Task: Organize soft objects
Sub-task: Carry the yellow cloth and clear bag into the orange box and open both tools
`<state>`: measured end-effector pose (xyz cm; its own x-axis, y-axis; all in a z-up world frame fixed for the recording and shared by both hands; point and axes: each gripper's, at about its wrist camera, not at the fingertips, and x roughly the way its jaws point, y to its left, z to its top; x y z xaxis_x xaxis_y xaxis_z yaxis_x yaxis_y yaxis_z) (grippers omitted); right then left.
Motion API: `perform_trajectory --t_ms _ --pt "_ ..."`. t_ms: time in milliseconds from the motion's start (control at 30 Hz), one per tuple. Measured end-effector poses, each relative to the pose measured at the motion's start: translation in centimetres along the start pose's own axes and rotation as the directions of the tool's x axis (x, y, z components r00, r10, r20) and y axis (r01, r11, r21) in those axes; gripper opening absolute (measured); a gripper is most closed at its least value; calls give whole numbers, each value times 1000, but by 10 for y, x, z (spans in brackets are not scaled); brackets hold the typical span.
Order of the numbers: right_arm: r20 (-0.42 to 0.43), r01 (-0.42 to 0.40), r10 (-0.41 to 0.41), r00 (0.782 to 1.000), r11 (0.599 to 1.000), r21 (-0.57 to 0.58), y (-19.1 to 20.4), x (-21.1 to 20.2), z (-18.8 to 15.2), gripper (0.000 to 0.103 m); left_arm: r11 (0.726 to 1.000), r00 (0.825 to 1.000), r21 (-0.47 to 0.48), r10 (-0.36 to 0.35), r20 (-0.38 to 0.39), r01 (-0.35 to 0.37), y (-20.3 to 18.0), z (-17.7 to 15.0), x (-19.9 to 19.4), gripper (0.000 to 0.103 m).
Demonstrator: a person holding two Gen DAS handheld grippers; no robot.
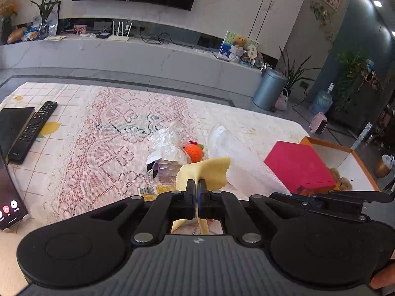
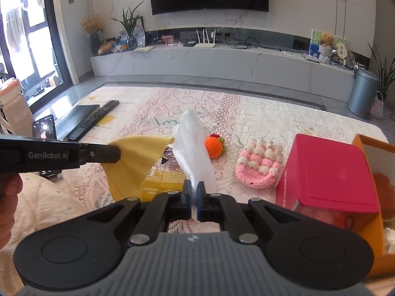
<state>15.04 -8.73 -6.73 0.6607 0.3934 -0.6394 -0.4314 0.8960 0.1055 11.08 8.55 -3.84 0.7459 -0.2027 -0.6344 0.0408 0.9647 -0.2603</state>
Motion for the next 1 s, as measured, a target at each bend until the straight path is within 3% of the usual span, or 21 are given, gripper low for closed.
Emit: perform_trajectory --t_ms 300,533,700,1000 --pt "103 59 -64 993 997 48 -15 -74 -12 0 997 997 50 -56 58 53 -41 -6 -39 1" --pt "175 150 -165 971 984 98 -46 -127 -22 0 985 988 125 -128 86 116 -87 -3 -47 1" --pt "200 228 -257 945 961 155 -85 -157 -28 1 967 977 170 -204 70 190 -123 4 -32 1" --pt "179 370 -411 894 902 222 -177 -191 -19 1 911 936 226 -352 -6 344 -199 32 26 1"
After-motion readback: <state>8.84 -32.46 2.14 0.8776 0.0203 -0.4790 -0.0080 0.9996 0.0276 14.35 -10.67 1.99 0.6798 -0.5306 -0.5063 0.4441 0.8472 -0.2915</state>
